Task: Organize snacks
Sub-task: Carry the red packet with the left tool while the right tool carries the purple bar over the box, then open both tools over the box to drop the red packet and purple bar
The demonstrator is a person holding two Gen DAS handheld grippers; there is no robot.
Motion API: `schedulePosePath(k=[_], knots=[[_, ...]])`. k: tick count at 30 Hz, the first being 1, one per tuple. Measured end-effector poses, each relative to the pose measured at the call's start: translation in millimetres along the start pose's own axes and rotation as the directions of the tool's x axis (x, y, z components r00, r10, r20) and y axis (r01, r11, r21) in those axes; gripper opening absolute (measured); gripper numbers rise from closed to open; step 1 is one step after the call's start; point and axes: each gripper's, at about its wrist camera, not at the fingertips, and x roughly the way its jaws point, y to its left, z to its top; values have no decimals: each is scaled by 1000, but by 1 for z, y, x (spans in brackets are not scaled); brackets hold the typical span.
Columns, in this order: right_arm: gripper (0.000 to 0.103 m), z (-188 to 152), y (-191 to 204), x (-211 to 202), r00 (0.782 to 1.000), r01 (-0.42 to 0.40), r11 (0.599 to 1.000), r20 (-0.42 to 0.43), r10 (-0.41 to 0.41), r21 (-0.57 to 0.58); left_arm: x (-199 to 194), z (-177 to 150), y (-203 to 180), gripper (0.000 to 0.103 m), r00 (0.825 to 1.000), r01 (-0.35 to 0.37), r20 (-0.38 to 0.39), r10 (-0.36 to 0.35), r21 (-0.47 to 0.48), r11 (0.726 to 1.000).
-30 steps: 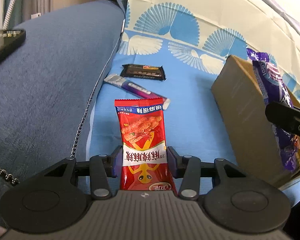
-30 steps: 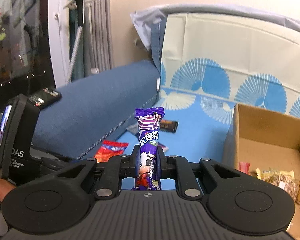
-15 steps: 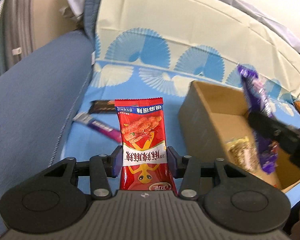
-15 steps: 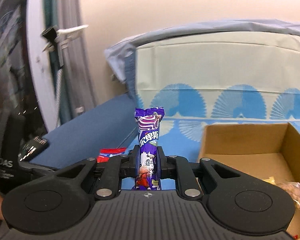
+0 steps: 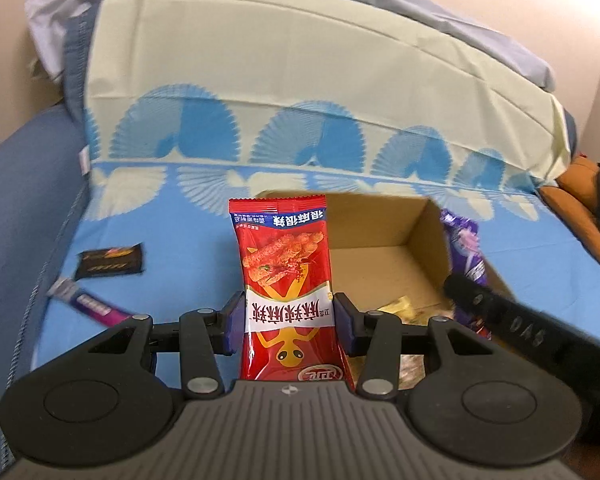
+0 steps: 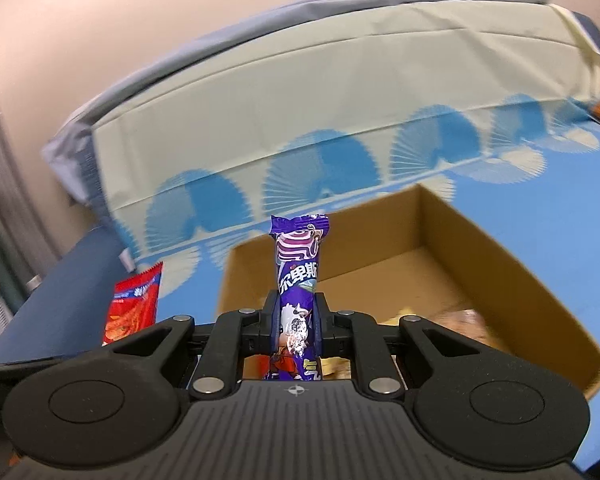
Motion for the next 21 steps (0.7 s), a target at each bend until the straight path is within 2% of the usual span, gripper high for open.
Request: schedulePosePath(k=[12, 15, 17, 19, 21], knots=[[16, 5, -16, 1, 998, 55, 998, 19, -56, 35, 16, 12, -40, 51, 999, 50, 2, -50, 38, 998], [20, 5, -18, 2, 997, 81, 996, 7, -82, 37, 18, 15, -42, 55, 999, 50, -1, -50, 31, 998], [27, 5, -22, 5, 994, 105, 993, -4, -105, 52, 16, 15, -40, 58, 998, 56, 8, -56, 24, 998], [38, 4, -26, 5, 994, 113, 991, -12, -112, 65, 14, 13, -37, 58, 998, 54, 9, -55, 29, 998], [40, 3, -27, 6, 993, 118, 991, -15, -117, 60, 12, 9, -33, 58, 999, 53, 4, -53, 29, 998]])
